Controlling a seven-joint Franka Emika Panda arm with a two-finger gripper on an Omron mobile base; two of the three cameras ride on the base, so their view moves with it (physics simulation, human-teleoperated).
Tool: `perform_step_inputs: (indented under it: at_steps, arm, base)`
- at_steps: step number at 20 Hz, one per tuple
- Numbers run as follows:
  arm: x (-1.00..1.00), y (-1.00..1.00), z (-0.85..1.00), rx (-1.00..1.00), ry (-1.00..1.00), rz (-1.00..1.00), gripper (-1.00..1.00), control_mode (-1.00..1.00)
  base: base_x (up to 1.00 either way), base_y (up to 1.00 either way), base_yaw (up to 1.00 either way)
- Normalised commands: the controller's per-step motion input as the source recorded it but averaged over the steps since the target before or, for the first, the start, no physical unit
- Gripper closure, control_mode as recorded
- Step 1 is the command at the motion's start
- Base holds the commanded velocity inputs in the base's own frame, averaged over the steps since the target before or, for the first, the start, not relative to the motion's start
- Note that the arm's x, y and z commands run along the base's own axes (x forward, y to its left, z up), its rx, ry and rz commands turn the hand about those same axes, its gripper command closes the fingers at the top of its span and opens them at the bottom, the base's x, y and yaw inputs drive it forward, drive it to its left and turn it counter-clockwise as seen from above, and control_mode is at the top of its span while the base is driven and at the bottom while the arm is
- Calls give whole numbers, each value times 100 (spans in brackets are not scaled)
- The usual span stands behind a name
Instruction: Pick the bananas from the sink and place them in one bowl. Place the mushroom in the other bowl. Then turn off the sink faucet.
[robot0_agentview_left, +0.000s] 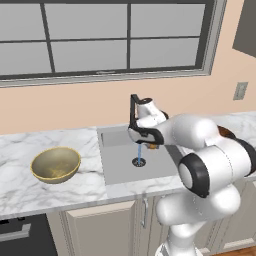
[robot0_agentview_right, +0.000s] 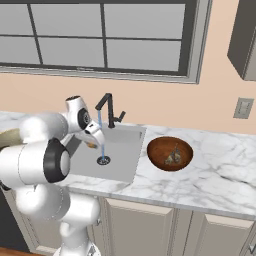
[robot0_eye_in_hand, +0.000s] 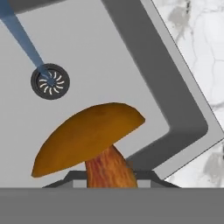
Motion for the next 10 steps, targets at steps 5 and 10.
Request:
perform_step_inputs:
  at_steps: [5,10]
  arm:
    - [-23,32,50,0,21,10,100,-100]
    - [-3,44,39,6,18,17,100,-100]
  base:
    - [0,0,0]
    - [0,0,0]
